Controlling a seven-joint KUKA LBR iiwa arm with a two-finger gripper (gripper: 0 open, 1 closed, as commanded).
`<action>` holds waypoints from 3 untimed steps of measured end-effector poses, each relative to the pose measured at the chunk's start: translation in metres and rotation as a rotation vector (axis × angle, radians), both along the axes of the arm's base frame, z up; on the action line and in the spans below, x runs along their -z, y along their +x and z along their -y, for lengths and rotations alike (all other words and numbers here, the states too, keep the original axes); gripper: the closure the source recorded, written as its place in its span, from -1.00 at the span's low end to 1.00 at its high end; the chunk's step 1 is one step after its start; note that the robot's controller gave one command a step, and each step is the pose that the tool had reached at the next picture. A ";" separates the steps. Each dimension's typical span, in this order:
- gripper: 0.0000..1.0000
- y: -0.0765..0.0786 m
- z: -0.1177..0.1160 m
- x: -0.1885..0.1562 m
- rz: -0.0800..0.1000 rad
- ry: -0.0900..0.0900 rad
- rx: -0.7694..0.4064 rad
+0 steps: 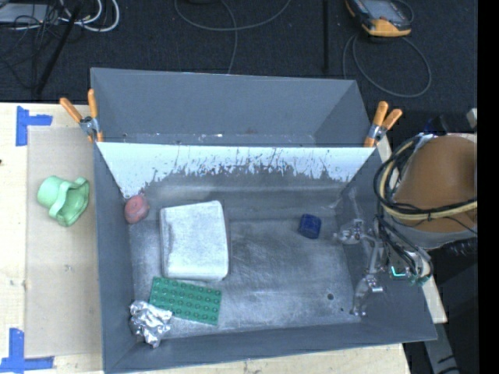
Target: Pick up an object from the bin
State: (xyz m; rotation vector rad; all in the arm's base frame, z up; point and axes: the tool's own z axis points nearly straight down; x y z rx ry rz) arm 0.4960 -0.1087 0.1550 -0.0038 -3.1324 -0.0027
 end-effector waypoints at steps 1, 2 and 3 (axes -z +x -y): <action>-1.00 0.069 -0.031 0.085 0.016 -0.001 -0.121; -1.00 0.011 -0.073 0.069 0.004 0.002 -0.235; -1.00 -0.015 -0.136 0.069 0.045 -0.004 -0.308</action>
Offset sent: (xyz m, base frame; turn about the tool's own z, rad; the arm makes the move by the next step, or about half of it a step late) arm 0.0660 0.0298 -0.0850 -0.1220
